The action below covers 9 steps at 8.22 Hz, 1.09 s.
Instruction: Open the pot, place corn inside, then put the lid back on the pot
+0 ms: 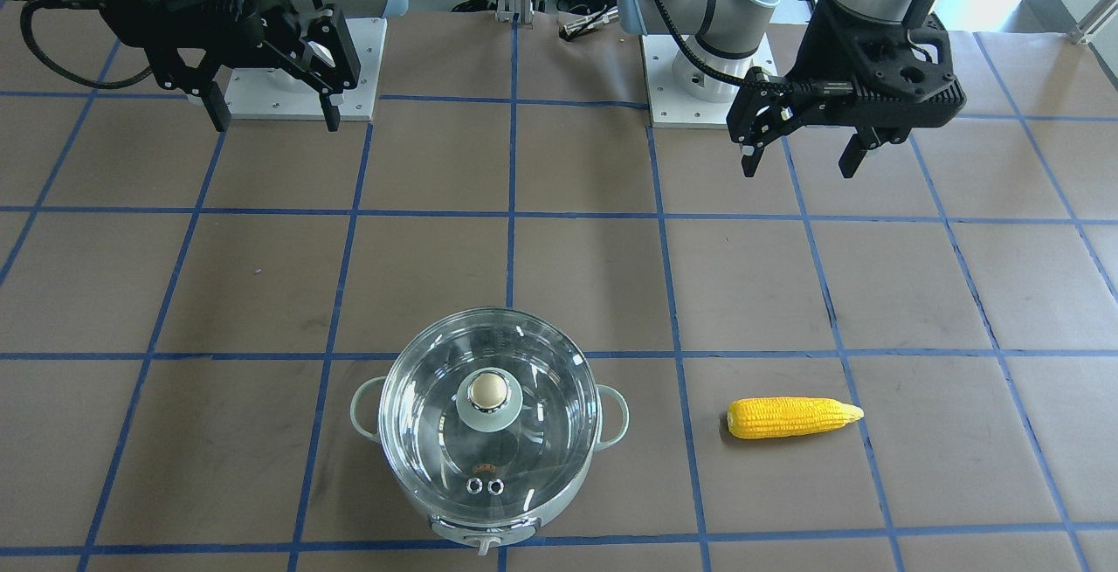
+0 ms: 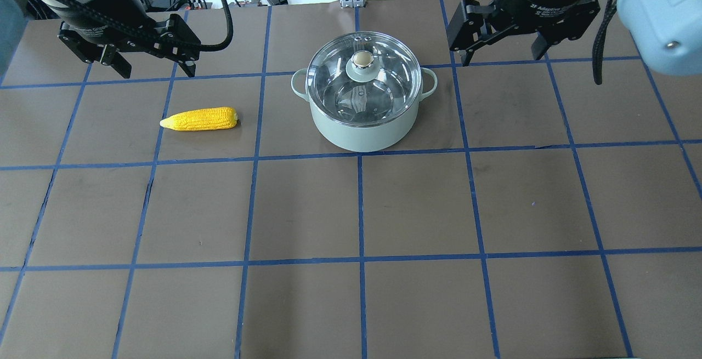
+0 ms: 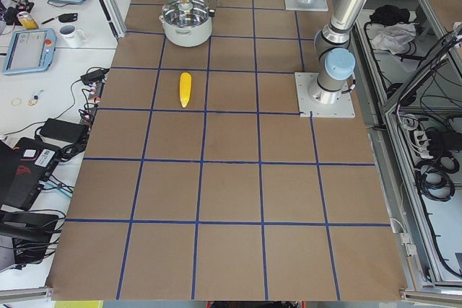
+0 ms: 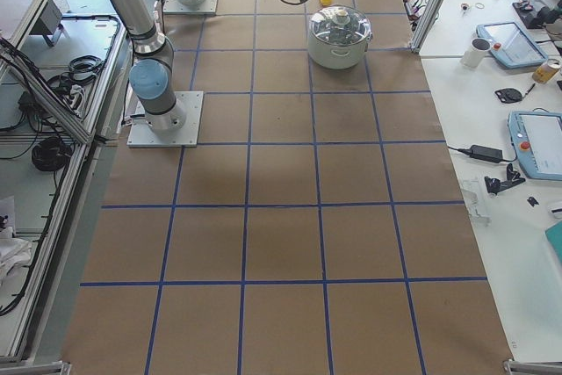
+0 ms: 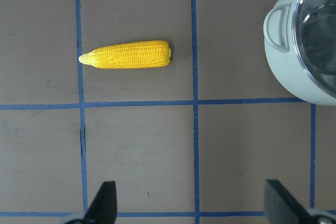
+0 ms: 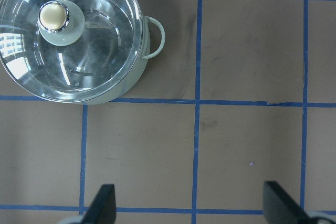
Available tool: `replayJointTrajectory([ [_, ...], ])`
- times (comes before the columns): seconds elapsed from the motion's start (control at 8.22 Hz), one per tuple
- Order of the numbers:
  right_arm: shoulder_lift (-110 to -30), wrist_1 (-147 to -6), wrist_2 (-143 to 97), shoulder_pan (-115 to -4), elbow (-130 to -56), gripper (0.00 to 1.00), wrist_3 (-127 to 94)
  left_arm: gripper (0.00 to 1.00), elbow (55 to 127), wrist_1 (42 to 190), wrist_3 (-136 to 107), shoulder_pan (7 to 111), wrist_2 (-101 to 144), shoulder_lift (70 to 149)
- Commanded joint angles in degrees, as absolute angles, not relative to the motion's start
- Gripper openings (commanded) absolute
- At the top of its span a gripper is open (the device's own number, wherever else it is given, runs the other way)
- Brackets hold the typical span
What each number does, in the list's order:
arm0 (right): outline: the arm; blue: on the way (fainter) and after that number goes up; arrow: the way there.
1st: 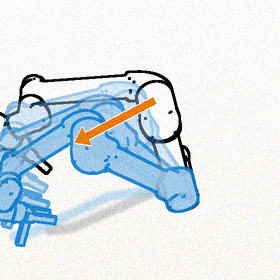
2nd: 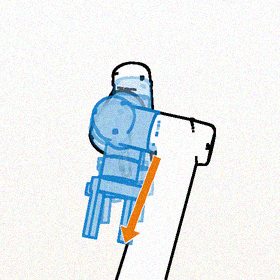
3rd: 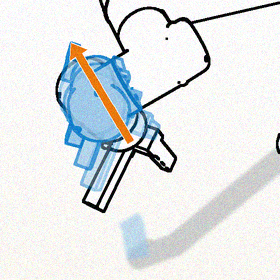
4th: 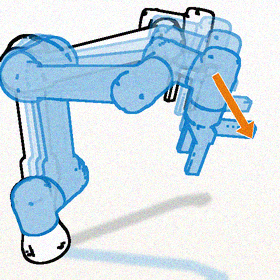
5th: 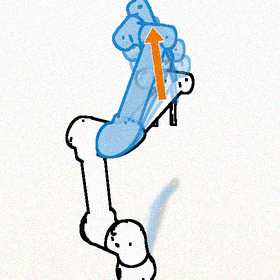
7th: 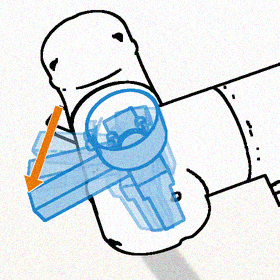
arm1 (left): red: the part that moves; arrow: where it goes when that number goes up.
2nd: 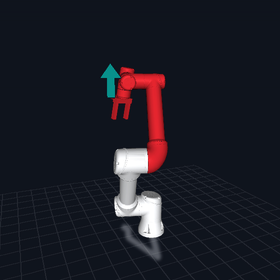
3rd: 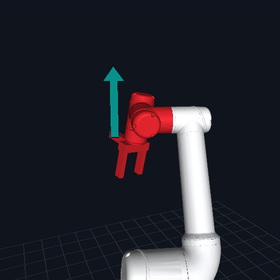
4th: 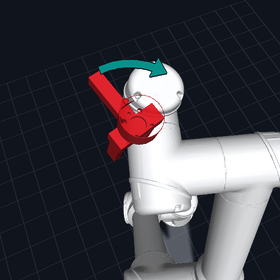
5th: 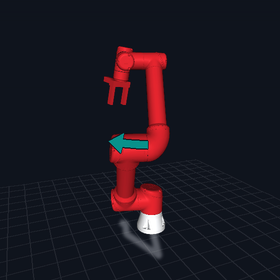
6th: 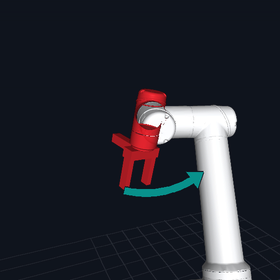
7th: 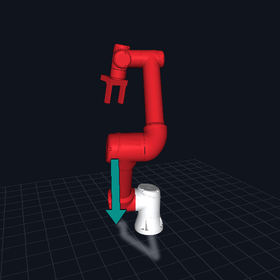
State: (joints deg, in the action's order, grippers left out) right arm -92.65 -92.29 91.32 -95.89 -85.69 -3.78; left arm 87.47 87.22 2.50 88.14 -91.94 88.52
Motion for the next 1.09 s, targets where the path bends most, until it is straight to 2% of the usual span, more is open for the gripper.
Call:
replayJointTrajectory([
  [0.0,-92.6,-92.3,91.3,-95.9,-85.7,1.0,-3.7,1.0,87.5,87.2,1.4,88.2,-91.9,88.6],
  [0.36,-92.7,-92.3,91.3,-95.8,-85.6,1.0,-3.7,1.0,87.9,86.2,-1.0,88.0,-91.9,89.1],
  [0.97,-92.5,-92.0,91.3,-95.5,-85.6,1.0,-3.5,1.0,87.0,76.4,-34.8,87.2,-91.6,96.0],
])
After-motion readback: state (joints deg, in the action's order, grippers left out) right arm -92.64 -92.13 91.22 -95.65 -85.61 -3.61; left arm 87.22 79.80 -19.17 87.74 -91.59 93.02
